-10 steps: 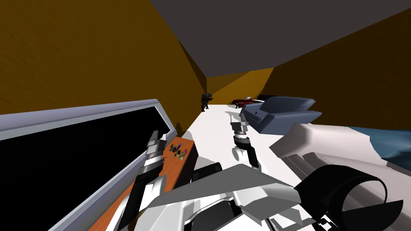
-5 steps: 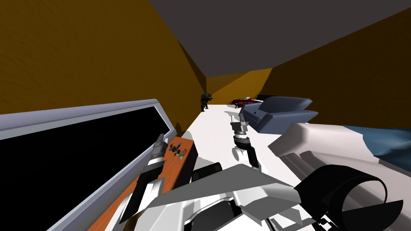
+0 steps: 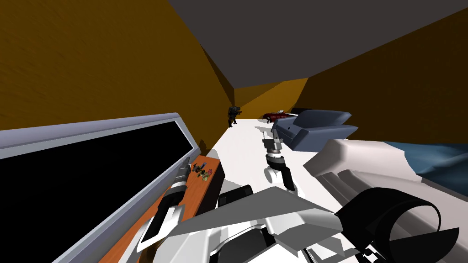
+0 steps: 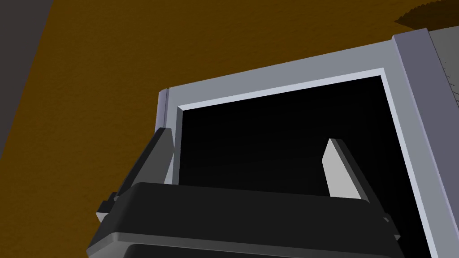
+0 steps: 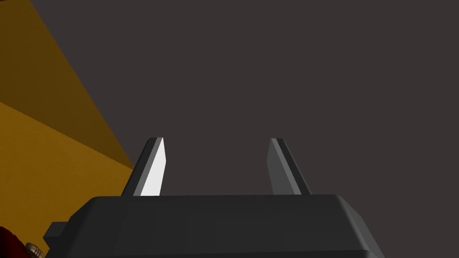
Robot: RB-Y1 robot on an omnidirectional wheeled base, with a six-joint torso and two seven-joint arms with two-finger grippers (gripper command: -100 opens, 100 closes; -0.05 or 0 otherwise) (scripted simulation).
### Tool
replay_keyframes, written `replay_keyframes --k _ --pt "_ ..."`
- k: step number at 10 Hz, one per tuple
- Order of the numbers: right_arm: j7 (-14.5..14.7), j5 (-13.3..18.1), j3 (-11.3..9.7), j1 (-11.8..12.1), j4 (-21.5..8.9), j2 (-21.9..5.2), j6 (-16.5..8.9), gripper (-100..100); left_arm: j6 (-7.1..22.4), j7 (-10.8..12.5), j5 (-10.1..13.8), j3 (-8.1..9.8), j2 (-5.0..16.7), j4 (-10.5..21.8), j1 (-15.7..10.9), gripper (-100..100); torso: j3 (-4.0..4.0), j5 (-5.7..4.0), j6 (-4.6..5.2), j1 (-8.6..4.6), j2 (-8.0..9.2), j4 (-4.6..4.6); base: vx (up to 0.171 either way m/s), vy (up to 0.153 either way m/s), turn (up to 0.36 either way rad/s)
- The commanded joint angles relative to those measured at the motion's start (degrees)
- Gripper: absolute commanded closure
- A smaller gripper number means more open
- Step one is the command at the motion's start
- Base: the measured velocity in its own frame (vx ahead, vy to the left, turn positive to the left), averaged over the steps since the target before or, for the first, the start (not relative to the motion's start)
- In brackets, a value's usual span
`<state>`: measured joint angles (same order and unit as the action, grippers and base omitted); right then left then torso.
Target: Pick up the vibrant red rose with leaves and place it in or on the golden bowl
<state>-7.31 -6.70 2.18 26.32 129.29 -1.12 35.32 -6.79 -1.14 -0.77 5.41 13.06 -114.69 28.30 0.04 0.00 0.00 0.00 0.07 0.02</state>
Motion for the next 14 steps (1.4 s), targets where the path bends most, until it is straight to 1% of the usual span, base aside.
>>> replay_keyframes --k 1,4,7,11,14 --pt "0.0 0.0 0.0 0.0 0.0 0.0 0.0 0 2.6 -0.8 0.0 0.15 0.8 2.3 -0.6 -100 0.00 0.00 0.00 0.00 0.00 0.00 -0.023 -0.007 -0.017" --pt "0.0 0.0 0.0 0.0 0.0 0.0 0.0 0 6.0 -1.7 0.2 0.52 2.6 6.7 -1.6 -100 -0.01 0.00 0.00 -0.01 -0.02 0.00 -0.015 -0.006 -0.015" --pt "0.0 0.0 0.0 0.0 0.0 0.0 0.0 0 8.8 -2.4 0.3 0.64 3.8 10.7 -2.7 -100 -0.02 0.00 0.00 0.00 -0.04 0.00 -0.010 -0.002 -0.014" --pt "0.0 0.0 0.0 0.0 0.0 0.0 0.0 0 11.8 -2.9 0.4 0.33 4.5 15.8 -4.3 -100 -0.04 0.00 0.00 0.01 -0.08 -0.01 0.000 0.001 -0.014" --pt "0.0 0.0 0.0 0.0 0.0 0.0 0.0 0 13.9 -2.9 0.1 -0.34 4.6 19.9 -5.6 -100 -0.06 0.00 -0.01 0.03 -0.12 -0.02 0.010 0.005 -0.018"
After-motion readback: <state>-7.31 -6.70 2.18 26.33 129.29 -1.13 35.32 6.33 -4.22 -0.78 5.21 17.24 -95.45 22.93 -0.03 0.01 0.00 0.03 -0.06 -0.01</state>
